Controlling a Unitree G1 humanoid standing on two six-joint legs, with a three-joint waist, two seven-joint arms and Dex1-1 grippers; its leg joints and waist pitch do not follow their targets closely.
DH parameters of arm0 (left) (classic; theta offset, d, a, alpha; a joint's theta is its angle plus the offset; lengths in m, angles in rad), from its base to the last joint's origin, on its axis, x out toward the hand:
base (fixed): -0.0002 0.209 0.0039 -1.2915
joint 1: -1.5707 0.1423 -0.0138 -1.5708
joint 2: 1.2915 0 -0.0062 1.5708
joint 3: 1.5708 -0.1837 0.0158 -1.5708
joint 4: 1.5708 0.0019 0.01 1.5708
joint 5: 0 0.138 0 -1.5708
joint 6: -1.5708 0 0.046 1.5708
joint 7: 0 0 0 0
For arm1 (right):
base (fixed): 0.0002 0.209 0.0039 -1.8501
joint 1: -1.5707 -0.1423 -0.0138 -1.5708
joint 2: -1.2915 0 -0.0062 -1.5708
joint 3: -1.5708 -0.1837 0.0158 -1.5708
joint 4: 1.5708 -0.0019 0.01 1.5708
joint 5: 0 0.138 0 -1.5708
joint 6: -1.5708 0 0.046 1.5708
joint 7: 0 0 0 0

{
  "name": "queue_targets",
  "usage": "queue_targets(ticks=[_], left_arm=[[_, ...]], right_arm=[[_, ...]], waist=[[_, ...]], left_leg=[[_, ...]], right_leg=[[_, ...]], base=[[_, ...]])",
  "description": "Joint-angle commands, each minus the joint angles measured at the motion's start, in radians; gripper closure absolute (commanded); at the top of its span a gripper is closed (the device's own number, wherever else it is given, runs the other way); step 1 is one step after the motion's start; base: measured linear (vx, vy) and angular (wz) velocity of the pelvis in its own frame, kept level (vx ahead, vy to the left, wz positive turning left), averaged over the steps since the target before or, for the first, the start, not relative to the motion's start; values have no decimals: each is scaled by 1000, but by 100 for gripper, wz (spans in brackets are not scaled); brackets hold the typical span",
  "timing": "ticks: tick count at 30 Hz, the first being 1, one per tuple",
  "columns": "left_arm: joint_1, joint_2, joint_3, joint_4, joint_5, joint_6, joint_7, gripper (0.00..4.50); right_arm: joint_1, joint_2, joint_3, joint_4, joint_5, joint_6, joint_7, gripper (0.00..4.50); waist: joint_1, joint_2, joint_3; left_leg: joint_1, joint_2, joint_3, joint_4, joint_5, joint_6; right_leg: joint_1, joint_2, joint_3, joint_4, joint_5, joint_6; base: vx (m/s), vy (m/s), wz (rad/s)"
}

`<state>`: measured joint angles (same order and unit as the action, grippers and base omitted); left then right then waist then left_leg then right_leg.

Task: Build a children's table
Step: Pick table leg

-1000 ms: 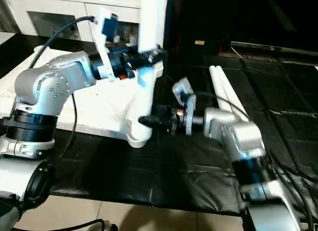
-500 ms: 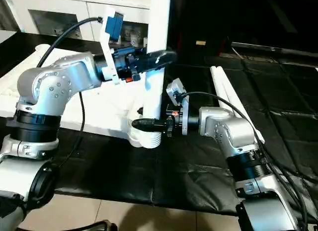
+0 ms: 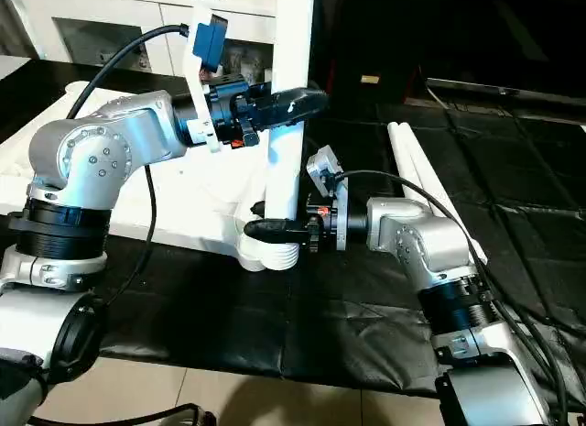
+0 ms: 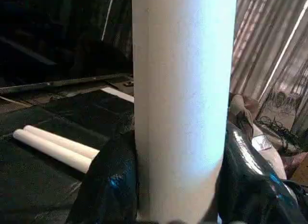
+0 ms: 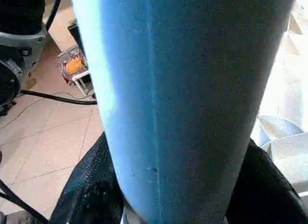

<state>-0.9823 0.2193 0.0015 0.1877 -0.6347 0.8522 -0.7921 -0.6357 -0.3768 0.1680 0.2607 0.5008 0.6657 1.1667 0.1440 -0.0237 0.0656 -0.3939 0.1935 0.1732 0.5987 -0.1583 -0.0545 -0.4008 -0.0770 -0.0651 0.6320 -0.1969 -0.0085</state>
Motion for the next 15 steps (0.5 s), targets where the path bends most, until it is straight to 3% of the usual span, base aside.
queue_targets(ticks=[1, 7, 10, 15], left_arm=[[-14, 3, -11, -29, 0, -2, -13, 275], [-16, 4, -12, -25, 4, -6, -15, 275], [-16, 5, -11, -23, 6, -8, -14, 275], [-17, 5, -10, -23, 3, -7, -15, 275]], right_arm=[[-9, -16, -20, -3, 8, 10, 13, 203], [-5, -12, -34, -8, 23, 20, 13, 203], [-5, -15, -38, -8, 33, 43, 13, 155], [-2, -13, -37, -5, 17, 22, -3, 125]], waist=[[1, -11, -83], [2, -12, -84], [2, -12, -84], [2, -11, -84]], left_leg=[[21, 30, -4, -56, -96, 14], [21, 30, -4, -55, -90, 15], [20, 29, -4, -55, -88, 19], [20, 29, -4, -54, -86, 15]], right_leg=[[60, -65, 41, -61, -50, -228], [60, -65, 41, -60, -44, -228], [61, -64, 41, -60, -41, -230], [60, -65, 41, -59, -39, -229]], base=[[0, 0, 0], [0, 0, 0], [0, 0, 0], [0, 0, 0]])
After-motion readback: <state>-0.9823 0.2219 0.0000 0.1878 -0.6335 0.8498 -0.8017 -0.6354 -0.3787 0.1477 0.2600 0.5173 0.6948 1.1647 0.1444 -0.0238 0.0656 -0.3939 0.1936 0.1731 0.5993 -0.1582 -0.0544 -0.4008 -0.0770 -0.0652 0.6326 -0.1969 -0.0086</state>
